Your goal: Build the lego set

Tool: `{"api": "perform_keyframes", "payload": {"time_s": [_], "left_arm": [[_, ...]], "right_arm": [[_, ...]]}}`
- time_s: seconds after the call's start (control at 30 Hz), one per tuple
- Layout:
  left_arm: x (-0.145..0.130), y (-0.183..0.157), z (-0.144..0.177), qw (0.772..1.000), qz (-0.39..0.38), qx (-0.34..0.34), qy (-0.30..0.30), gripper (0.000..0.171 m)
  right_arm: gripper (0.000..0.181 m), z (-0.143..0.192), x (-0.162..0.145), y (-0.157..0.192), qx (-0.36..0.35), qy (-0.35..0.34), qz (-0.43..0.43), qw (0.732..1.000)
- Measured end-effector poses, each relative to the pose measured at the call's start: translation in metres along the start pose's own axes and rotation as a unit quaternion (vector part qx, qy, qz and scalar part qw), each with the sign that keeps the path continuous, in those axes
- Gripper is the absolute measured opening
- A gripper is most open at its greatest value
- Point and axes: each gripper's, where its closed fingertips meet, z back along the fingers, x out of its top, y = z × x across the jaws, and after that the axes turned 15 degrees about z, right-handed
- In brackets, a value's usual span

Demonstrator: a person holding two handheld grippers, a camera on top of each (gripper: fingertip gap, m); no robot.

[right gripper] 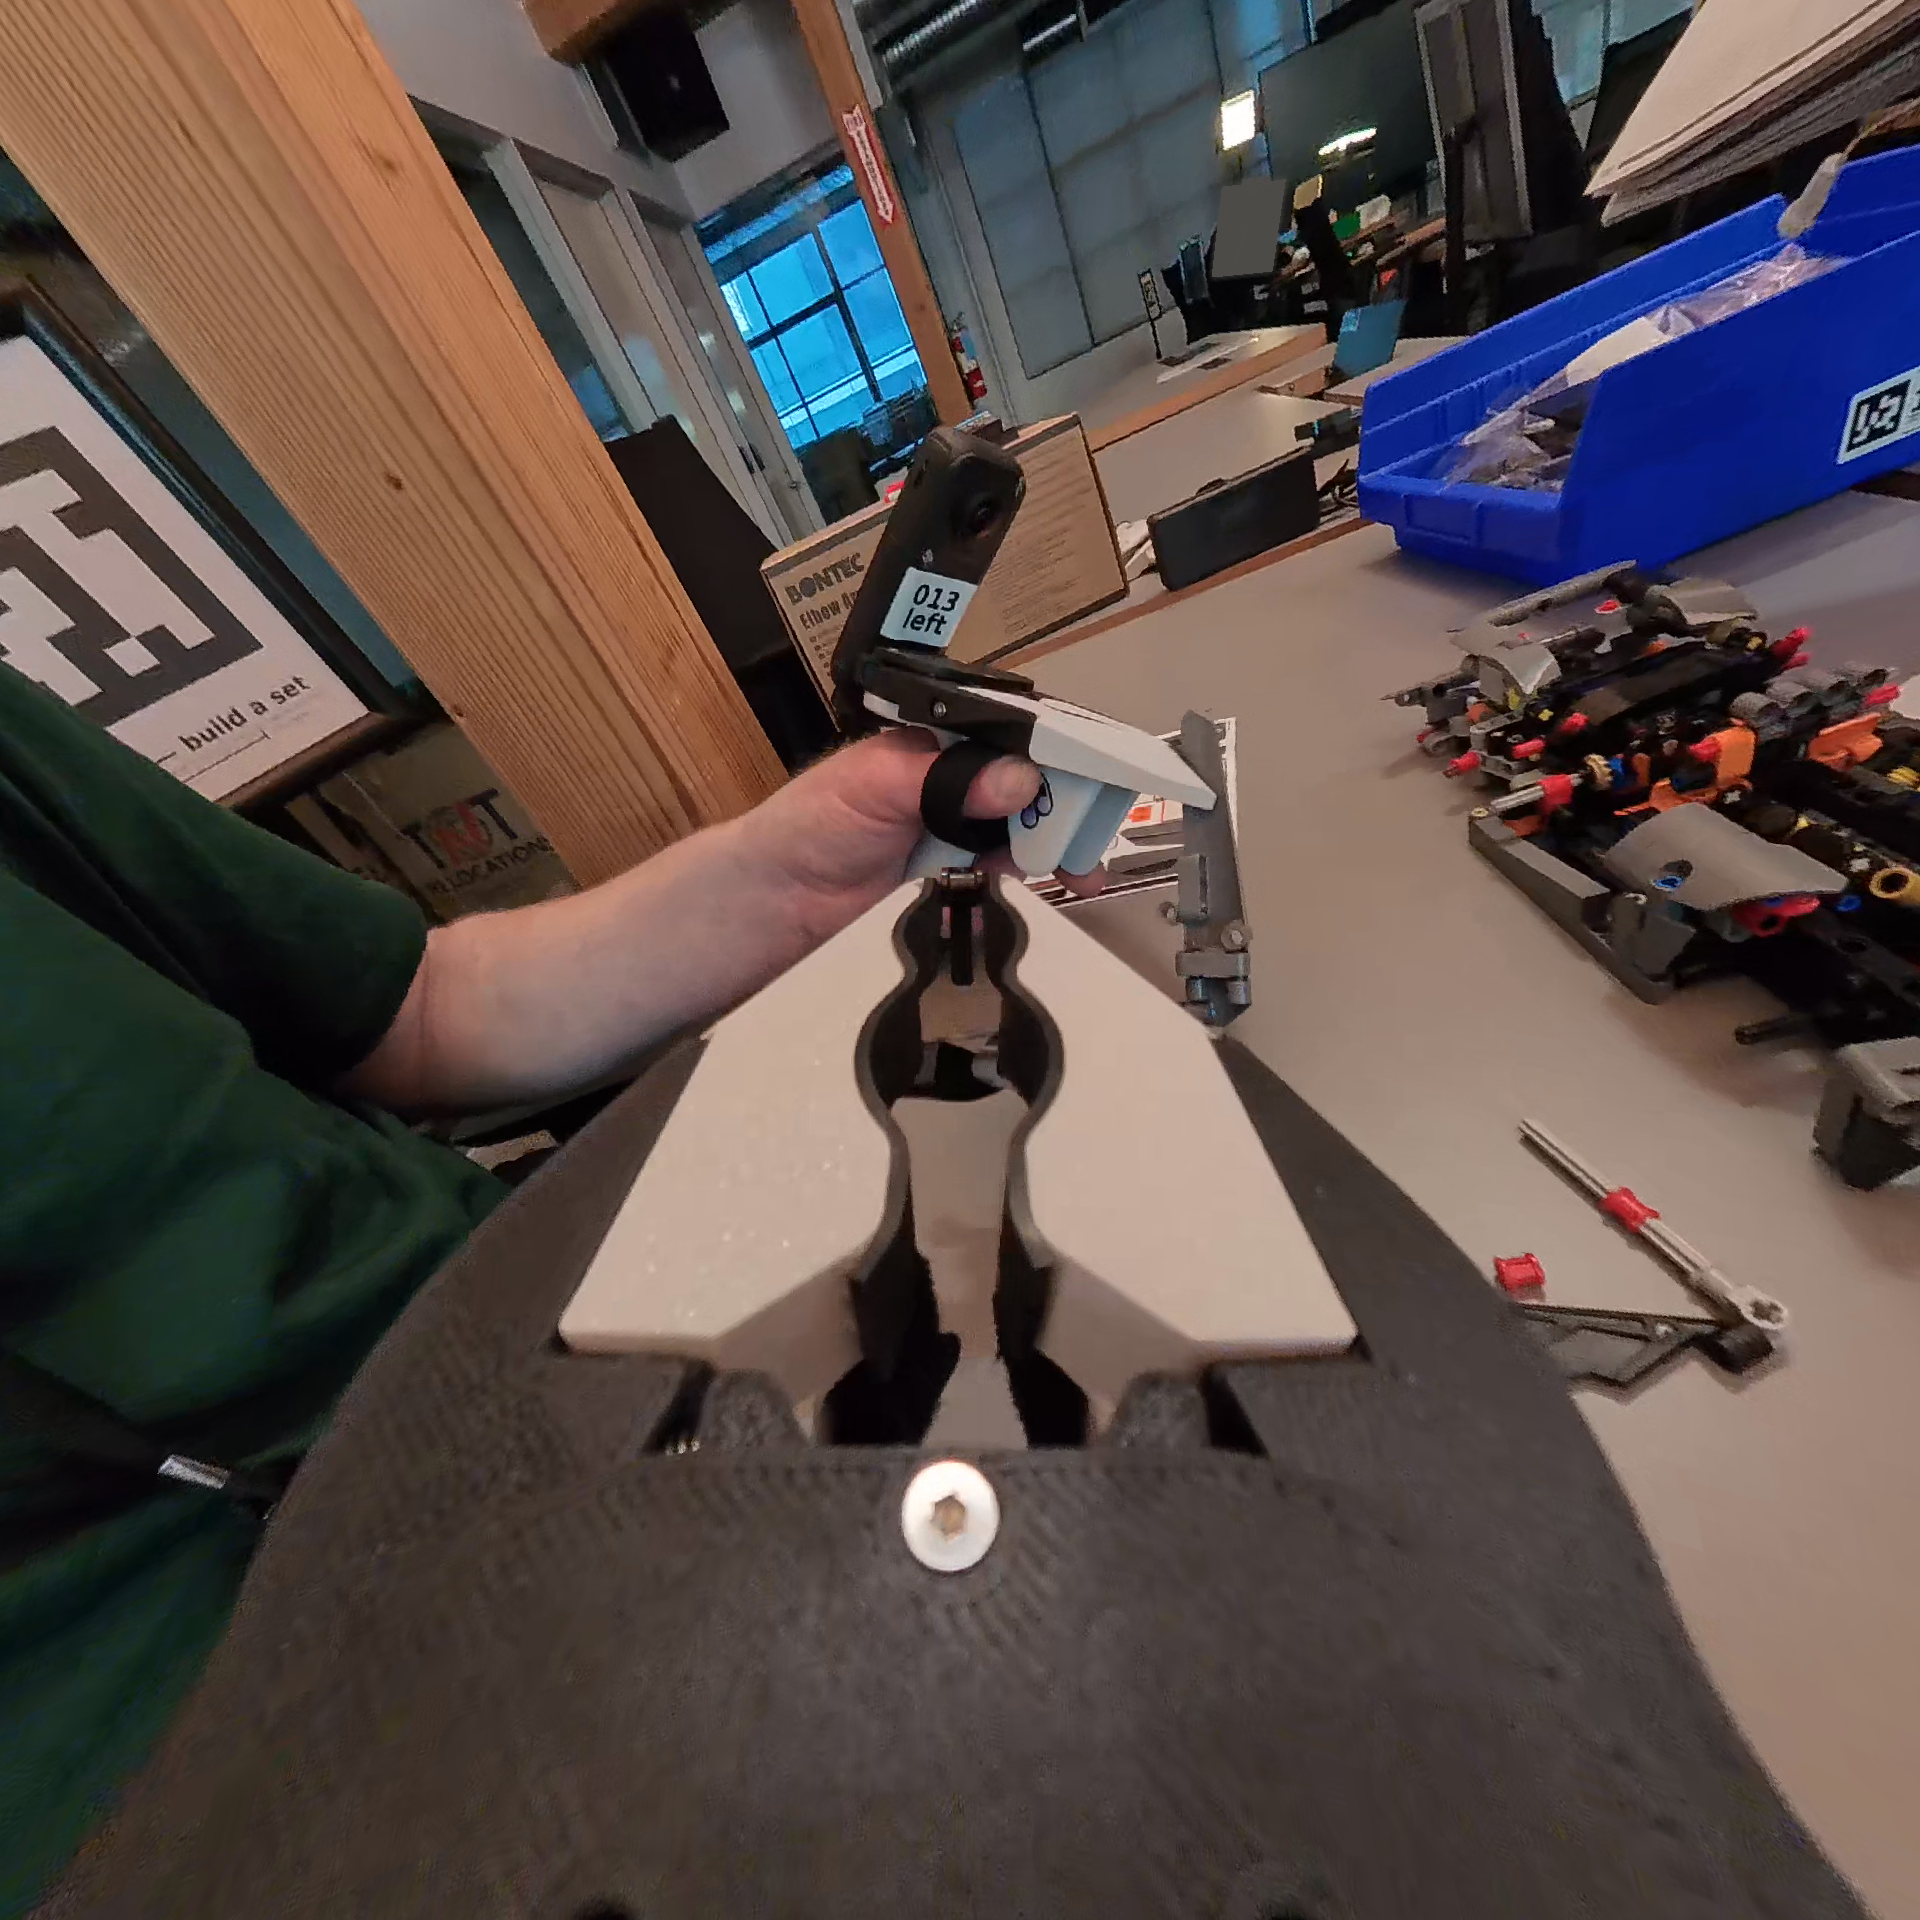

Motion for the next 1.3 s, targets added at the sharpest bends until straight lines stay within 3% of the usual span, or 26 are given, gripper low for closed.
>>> {"api": "perform_keyframes", "payload": {"time_s": [0.3,0.53,0.73,0.83,1.1,1.3], "left_arm": [[-0.006,-0.015,0.002,0.999,-0.036,0.000,-0.009,0.000],[-0.020,-0.038,-0.006,0.994,-0.111,0.017,0.005,0.002],[-0.032,-0.041,-0.005,0.991,-0.133,0.006,0.023,0.025],[-0.043,-0.036,-0.004,0.991,-0.125,0.001,0.056,0.027],[-0.061,-0.037,-0.014,0.986,-0.124,-0.002,0.108,0.012],[-0.064,-0.039,-0.017,0.986,-0.128,-0.003,0.107,0.008]], "right_arm": [[0.006,-0.011,0.005,0.000,0.003,-0.001,-0.030,1.000],[0.005,-0.016,-0.007,-0.003,-0.004,0.016,-0.033,0.999],[0.005,-0.010,-0.013,-0.008,-0.011,0.011,-0.037,0.999],[0.005,-0.006,-0.012,-0.010,-0.012,0.006,-0.037,0.999],[0.005,-0.002,-0.009,-0.009,-0.012,-0.003,-0.033,0.999],[0.005,0.001,-0.007,-0.010,-0.013,-0.005,-0.030,0.999]]}}
